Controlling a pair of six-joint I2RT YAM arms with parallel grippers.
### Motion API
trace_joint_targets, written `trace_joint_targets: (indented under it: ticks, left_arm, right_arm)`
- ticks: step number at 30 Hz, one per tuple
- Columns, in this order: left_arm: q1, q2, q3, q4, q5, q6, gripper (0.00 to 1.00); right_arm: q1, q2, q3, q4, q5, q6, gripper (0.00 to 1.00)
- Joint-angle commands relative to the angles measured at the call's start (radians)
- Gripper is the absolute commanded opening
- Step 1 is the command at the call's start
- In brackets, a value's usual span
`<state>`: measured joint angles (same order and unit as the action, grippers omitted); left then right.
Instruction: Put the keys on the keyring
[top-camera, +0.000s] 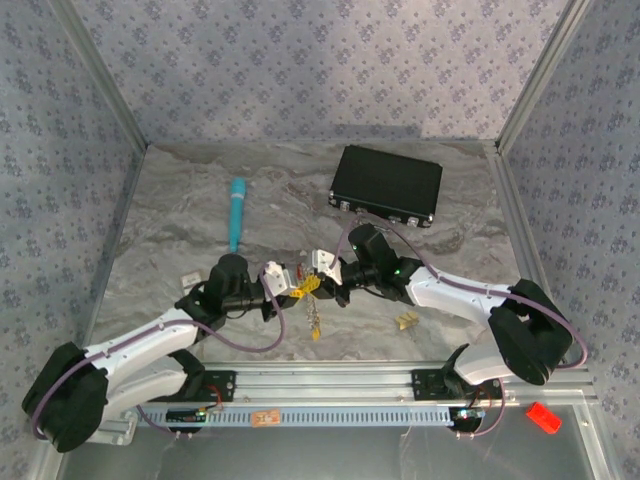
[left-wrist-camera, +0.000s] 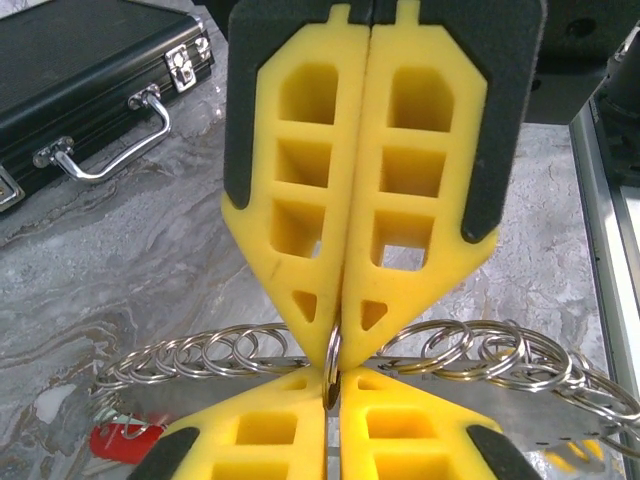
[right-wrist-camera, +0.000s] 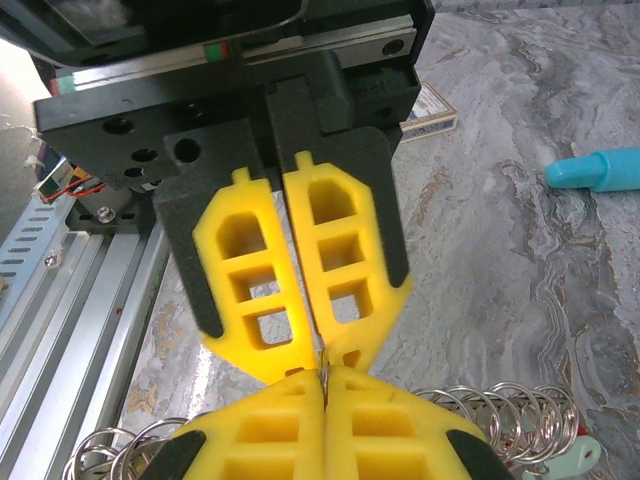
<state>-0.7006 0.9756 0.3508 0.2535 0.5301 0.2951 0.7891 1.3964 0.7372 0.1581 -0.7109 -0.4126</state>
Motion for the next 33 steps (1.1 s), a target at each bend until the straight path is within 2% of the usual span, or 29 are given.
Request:
trace_joint_targets:
  ticks: [1,4,8,11,15,20,33]
  left_arm:
    - [-0.005,-0.03,-0.001,0.025,0.006,0.029,0.02]
    - [-0.006,-0.043,0.0,0.017,-0.017,0.038,0.0]
    - [-0.014,-0.067,0.009,-0.013,-0.062,0.056,0.0]
    - [-0.032,-0.076,0.027,-0.07,-0.103,0.089,0.0]
    - [-0.059,-0.075,0.047,-0.122,-0.152,0.116,0.0]
    - [-0.08,-0.083,0.053,-0.142,-0.176,0.136,0.0]
    - [-0.092,-0.094,0.066,-0.167,-0.176,0.142,0.0]
  right_arm:
    - [0.016,0.0,0.019,0.01,-0.014,-0.009,0.0]
    - [0.015,-0.003,0.024,-0.028,0.0,-0.026,0.0]
    - [0.013,-0.03,0.04,-0.133,0.06,-0.077,0.23]
    - [0.012,-0.062,0.059,-0.223,0.114,-0.123,0.29]
    - [0.016,-0.099,0.077,-0.302,0.164,-0.153,0.3]
    - [0.033,-0.102,0.093,-0.322,0.163,-0.154,0.31]
    - [0.079,-0.02,0.124,-0.237,0.146,-0.13,0.25]
